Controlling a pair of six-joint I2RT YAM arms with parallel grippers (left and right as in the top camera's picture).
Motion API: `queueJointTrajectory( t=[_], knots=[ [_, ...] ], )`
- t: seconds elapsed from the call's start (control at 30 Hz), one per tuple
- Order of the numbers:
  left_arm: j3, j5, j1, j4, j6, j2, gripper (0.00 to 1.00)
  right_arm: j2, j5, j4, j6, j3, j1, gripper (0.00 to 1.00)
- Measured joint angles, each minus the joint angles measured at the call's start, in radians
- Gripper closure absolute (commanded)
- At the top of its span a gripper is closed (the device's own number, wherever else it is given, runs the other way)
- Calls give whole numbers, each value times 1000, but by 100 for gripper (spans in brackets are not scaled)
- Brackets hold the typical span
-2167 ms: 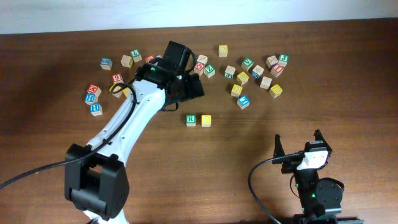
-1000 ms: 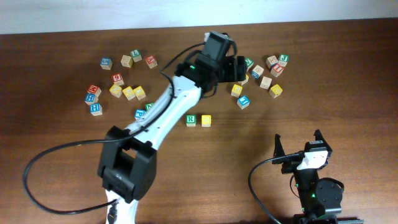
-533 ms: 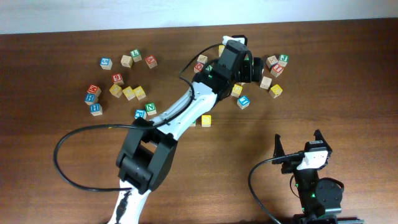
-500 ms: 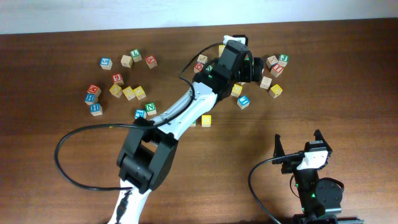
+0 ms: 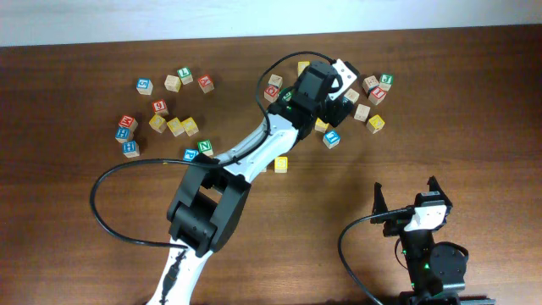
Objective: Spell out RSS
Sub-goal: 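Move the left gripper over the upper block cluster toward another yellow S, then lower the left gripper and grasp the second yellow S block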
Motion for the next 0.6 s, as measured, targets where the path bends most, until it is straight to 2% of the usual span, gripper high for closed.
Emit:
queueJointTrajectory(
  t=[0.1,0.27,0.4,0.5,0.57,0.6],
  knots=[
    [0,32,0,-3,42,2,2,0,0,0,0,0,0,2],
    [0,52,0,-9,29,23,16,0,0,0,0,0,0,2],
    [0,58,0,-13,-51,34,14,0,0,0,1,0,0,2],
    [0,58,2,-13,-74,34,22,0,0,0,1,0,0,2],
    [0,59,6,-13,-90,34,32,0,0,0,1,0,0,1],
    [0,59,11,-15,-108,34,33,0,0,0,1,0,0,2]
  ],
)
